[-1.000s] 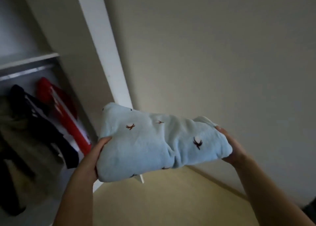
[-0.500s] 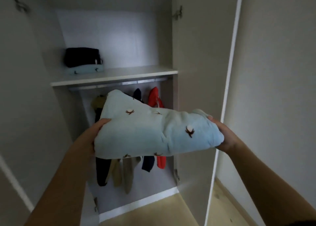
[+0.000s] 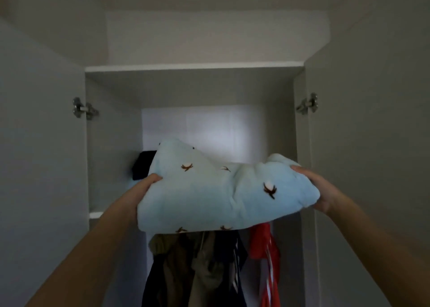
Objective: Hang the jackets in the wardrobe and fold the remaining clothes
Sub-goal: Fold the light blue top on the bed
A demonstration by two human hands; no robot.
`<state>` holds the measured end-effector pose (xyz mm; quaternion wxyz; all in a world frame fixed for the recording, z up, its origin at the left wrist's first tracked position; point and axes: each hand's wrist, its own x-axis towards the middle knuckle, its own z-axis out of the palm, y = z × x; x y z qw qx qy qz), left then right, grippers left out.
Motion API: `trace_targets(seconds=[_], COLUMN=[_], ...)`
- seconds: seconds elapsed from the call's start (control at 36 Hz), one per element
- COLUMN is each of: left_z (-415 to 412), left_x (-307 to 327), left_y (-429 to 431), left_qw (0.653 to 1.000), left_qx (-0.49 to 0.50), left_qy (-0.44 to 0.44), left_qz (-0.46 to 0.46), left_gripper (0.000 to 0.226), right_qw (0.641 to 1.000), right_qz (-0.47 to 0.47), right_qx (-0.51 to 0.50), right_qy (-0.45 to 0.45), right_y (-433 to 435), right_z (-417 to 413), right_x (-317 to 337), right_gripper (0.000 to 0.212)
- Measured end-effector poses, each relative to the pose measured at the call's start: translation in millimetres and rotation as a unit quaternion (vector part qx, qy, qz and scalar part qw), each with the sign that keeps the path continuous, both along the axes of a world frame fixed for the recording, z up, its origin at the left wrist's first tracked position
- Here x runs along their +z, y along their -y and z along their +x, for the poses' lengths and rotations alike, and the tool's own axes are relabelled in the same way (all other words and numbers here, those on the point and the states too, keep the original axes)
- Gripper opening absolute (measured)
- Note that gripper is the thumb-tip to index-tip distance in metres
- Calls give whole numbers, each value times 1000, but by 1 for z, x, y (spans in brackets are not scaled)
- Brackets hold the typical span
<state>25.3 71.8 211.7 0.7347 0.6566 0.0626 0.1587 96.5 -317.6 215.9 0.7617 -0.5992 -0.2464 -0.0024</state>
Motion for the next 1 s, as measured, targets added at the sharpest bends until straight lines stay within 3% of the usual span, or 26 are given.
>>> trace_targets(seconds=[0.17, 0.31, 0.39, 0.44, 0.53, 0.64, 0.72, 0.81, 0.86, 0.94, 1.0], left_z=[96, 183, 230, 257, 278, 295, 316, 339, 355, 381, 390], left_x=[68, 80, 58, 31, -8, -18, -9, -5, -4, -11, -10], left_y=[-19, -46, -57, -64, -71, -100, -122, -129, -121, -109, -105], left_qw=[991, 981, 988, 994, 993, 986, 970, 960, 954, 953, 964], left_qx=[44, 83, 81, 72, 31, -17, -45, -67, -71, 5, 12], left_qy=[110, 162, 107, 42, -75, -154, -209, -245, -251, -194, -139], left_qz=[67, 68, 72, 64, 82, 66, 113, 121, 148, 233, 225], left_gripper=[26, 51, 44, 41, 38, 44, 54, 68, 58, 51, 64], right_qw=[984, 980, 985, 985, 958, 930, 914, 903, 875, 800, 799], right_qz=[36, 35, -5, -84, -215, -301, -343, -372, -451, -575, -569], right_qx=[-112, -143, -163, -150, -117, -92, -41, -27, -79, -166, -195], right_qy=[134, 136, 52, -30, -147, -192, -212, -214, -158, -41, -10], right_y=[-35, -54, -63, -66, -62, -53, -62, -80, -93, -103, -104], right_z=[117, 209, 256, 276, 287, 302, 306, 316, 326, 350, 367], right_x=[68, 68, 42, 16, -19, -21, -7, -1, -3, -8, -10], right_gripper=[27, 24, 16, 12, 27, 27, 30, 40, 45, 52, 53])
